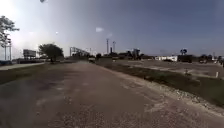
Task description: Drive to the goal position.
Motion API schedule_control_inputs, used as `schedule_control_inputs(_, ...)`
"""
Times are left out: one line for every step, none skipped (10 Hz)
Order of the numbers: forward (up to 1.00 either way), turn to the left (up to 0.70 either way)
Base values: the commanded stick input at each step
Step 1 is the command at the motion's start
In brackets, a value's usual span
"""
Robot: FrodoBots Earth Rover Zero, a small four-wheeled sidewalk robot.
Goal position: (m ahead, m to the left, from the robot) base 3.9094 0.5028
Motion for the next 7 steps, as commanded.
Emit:
schedule_control_inputs(1.00,-0.03)
schedule_control_inputs(1.00,-0.03)
schedule_control_inputs(1.00,-0.03)
schedule_control_inputs(1.00,-0.03)
schedule_control_inputs(1.00,-0.03)
schedule_control_inputs(1.00,-0.03)
schedule_control_inputs(1.00,-0.02)
